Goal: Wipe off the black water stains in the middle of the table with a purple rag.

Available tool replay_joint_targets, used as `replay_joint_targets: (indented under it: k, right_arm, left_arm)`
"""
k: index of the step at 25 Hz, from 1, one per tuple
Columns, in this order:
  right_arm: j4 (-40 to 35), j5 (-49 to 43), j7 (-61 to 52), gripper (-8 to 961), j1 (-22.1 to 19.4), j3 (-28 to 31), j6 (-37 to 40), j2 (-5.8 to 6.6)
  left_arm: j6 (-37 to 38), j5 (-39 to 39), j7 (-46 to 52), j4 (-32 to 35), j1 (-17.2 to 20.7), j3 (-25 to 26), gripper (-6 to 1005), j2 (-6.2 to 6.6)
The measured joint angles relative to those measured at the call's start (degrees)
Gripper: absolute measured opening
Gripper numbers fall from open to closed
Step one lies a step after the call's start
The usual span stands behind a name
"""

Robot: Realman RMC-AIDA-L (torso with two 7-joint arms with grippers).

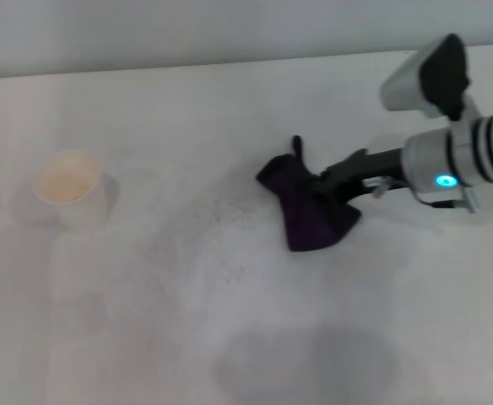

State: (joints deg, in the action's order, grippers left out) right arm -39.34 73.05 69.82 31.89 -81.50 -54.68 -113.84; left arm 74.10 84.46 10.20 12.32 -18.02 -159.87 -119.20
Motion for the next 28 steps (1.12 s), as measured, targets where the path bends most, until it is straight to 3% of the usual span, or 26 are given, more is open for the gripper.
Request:
replay_joint_targets:
  k: [6, 12, 19, 28]
  right_arm:
    - [-0.55, -2.56, 1.41, 196, -3.03, 6.8, -4.08, 0.22]
    - [-1.3, -1.56, 7.86, 209, -3.78, 8.55, -4.53, -1.24]
    - [-1.33, 6.34, 15.24, 223, -5.76, 11.14, -4.2, -1.33]
    - [-0.99, 17.65, 24.0, 615, -8.03, 16.99, -6.57, -1.47]
  left_arm:
    - [0.01, 0.0, 0.0, -0.57, 0.0, 0.0, 887, 0.03]
    - [0.25, 0.0, 0.0, -0.63, -0.31, 0.0, 887, 0.03]
    - [0.16, 0.0, 0.0, -0.66, -0.66, 0.01, 888, 0.03]
    - [0.31, 0.0, 0.0, -1.47, -1.03, 1.44, 887, 0.03]
